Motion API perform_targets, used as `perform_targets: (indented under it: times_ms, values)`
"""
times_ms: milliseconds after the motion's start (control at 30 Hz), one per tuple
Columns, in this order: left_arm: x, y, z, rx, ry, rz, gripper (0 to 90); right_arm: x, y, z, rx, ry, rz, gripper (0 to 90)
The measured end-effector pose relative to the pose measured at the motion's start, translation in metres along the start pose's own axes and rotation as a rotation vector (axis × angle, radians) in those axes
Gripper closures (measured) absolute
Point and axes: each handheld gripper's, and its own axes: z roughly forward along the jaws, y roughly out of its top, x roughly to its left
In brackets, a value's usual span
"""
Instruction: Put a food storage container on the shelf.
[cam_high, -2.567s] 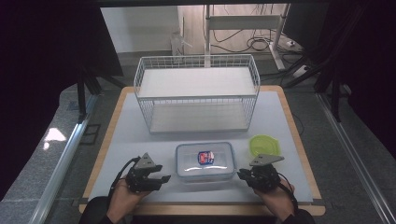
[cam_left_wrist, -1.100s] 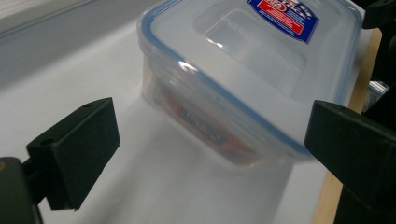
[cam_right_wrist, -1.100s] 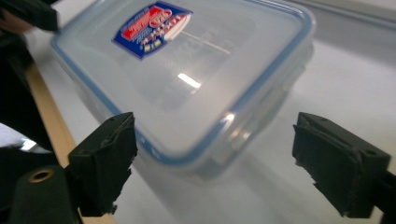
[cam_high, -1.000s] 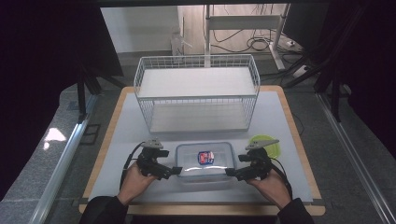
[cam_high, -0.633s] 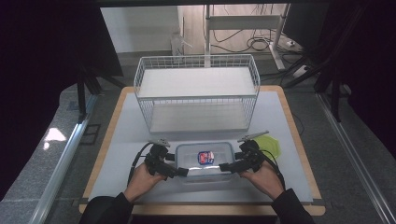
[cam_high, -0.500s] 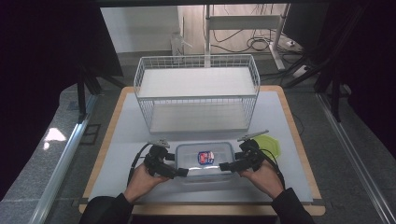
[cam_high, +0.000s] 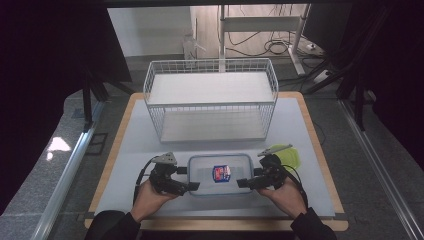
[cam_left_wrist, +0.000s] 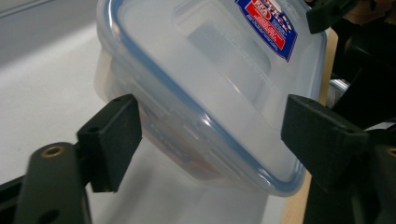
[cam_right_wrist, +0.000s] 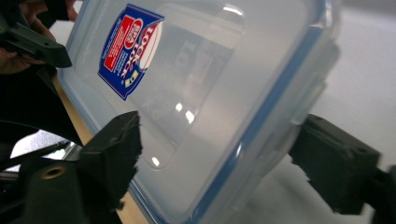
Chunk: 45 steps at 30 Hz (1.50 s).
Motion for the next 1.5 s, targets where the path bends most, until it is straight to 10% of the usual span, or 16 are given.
perform_targets:
  times_ms: [400,767,1500]
  values:
    - [0.001,-0.012,-0.007,-0.055,-0.065,-0.101,39.7,-0.012,-0.023,-0.021,-0.105,0.119,0.104,45.5]
    - [0.006,-0.011,-0.015,-0.116,-0.061,-0.182,50.6,-0.003,-0.026,-0.022,-0.160,0.089,0.105,50.5]
    - [0.000,-0.006,-0.030,-0.157,-0.005,-0.143,53.1,0.008,-0.016,-0.025,-0.245,0.061,0.030,50.9]
